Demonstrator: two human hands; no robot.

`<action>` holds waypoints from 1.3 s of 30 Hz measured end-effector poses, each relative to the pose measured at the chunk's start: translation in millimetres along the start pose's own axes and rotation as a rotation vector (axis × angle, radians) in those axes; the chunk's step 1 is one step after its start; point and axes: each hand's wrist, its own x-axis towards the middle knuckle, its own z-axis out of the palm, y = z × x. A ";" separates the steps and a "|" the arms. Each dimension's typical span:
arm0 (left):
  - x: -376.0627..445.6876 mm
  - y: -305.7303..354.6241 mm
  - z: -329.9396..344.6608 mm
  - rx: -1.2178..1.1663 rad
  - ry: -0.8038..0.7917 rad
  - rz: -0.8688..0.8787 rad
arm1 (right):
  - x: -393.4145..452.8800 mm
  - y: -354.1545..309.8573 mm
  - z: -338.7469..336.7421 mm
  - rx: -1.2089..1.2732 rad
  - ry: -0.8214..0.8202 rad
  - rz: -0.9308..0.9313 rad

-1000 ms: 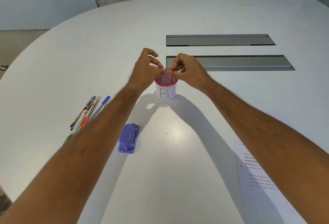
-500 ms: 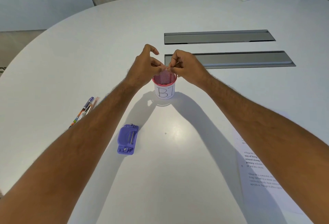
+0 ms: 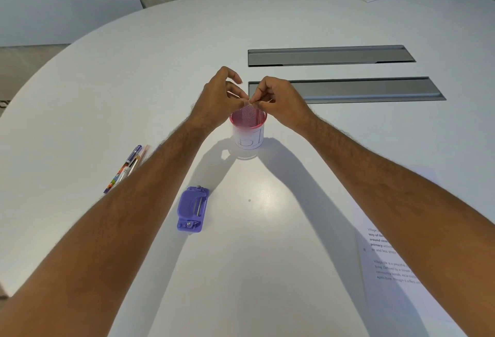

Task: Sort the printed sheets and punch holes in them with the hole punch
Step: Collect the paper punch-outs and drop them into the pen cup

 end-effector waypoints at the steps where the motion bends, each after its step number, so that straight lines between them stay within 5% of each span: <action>1: 0.2 0.3 0.8 0.004 0.000 -0.001 | -0.1 -0.8 0.7 -0.011 0.004 -0.003; 27: -46.1 0.5 10.6 0.041 0.193 0.067 | -54.2 -9.6 9.7 -0.154 0.182 -0.108; 39: -151.9 -32.1 37.0 0.486 0.056 0.057 | -150.0 11.1 55.1 -0.234 -0.224 -0.035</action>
